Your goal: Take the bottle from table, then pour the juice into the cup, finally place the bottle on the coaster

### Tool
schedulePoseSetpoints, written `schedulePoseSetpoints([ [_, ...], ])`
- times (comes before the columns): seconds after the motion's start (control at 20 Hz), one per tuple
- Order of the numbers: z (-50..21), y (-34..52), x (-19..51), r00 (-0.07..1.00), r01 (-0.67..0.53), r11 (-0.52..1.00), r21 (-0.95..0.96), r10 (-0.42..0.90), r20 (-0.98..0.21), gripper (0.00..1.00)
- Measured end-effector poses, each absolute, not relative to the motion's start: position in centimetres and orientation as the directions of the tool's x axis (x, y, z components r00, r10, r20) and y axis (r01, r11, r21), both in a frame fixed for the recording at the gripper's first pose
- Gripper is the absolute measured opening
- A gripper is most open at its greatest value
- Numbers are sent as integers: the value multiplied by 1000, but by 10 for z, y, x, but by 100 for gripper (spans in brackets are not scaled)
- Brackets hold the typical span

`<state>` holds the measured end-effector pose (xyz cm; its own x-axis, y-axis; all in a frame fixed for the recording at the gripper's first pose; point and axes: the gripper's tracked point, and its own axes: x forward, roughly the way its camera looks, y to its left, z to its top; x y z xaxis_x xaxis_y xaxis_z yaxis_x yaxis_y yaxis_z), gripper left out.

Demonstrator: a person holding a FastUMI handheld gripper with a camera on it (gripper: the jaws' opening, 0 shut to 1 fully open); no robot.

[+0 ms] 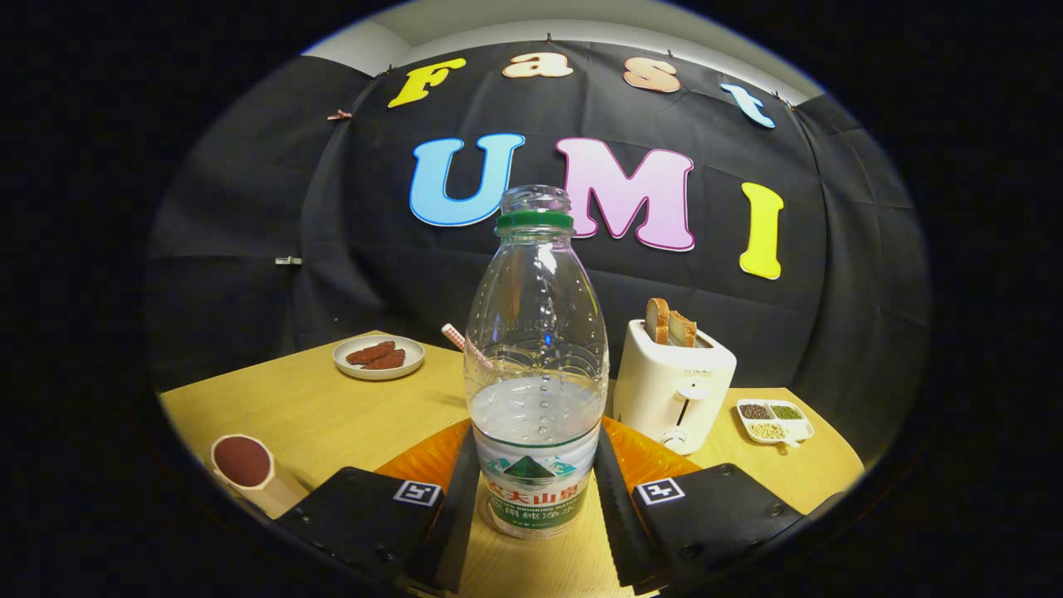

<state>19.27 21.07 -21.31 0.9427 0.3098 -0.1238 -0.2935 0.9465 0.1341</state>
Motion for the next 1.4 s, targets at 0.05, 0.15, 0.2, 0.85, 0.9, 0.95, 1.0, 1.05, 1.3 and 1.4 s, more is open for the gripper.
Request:
schedulePoseSetpoints([
  [0.05,-217,211,199,943,-292,947,136,309,-121,70],
  [0.15,-224,212,210,944,-288,947,140,305,-125,70],
  [0.2,-229,213,212,942,-290,946,144,308,-129,70],
  [0.85,-252,221,220,927,-312,936,164,337,-164,72],
  [0.9,-252,220,221,927,-310,936,168,337,-164,73],
  [0.95,-254,221,223,926,-308,935,178,337,-169,73],
  [1.0,-258,222,223,924,-309,933,187,341,-175,73],
  [1.05,-259,222,223,922,-309,932,191,343,-182,73],
  [1.3,-261,219,220,919,-313,927,206,350,-181,77],
  [1.4,-265,221,216,908,-330,919,217,372,-193,78],
])
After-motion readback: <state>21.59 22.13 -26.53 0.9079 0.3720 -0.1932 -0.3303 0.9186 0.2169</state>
